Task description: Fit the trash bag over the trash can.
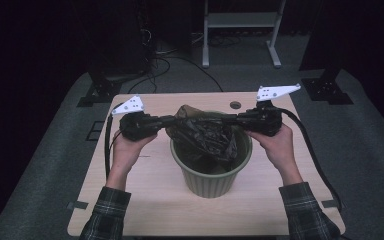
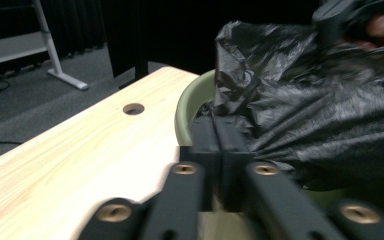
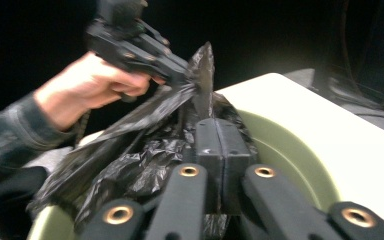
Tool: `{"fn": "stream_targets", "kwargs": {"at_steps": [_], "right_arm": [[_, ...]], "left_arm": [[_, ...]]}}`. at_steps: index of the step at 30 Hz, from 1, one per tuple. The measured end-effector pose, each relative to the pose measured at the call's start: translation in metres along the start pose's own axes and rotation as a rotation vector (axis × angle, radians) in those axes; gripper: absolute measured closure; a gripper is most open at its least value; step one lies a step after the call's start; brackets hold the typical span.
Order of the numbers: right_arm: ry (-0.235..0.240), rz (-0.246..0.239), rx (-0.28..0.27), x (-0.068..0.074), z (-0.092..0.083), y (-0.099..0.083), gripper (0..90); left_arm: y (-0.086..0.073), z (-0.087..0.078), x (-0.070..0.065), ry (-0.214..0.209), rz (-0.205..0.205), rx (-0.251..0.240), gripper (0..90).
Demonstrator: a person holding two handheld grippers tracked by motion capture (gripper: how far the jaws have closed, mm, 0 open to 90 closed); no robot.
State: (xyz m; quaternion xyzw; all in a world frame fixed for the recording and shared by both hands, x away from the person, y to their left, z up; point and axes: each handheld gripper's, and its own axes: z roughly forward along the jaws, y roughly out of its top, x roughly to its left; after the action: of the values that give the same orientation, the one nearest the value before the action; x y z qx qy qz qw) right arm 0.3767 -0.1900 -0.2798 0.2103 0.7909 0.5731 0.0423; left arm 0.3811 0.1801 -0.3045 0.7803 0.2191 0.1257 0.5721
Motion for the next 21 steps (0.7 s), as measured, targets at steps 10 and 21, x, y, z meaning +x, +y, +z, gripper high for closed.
{"fn": "stream_targets", "kwargs": {"at_steps": [10, 21], "right_arm": [[-0.082, 0.015, 0.016, -0.008, 0.0, 0.0, 90.0], [-0.081, 0.021, 0.015, -0.009, 0.003, 0.002, 90.0]], "left_arm": [[0.031, -0.016, -0.034, -0.056, 0.068, -0.078, 56.8], [0.052, 0.029, -0.084, -0.192, 0.141, -0.046, 46.0]]}}
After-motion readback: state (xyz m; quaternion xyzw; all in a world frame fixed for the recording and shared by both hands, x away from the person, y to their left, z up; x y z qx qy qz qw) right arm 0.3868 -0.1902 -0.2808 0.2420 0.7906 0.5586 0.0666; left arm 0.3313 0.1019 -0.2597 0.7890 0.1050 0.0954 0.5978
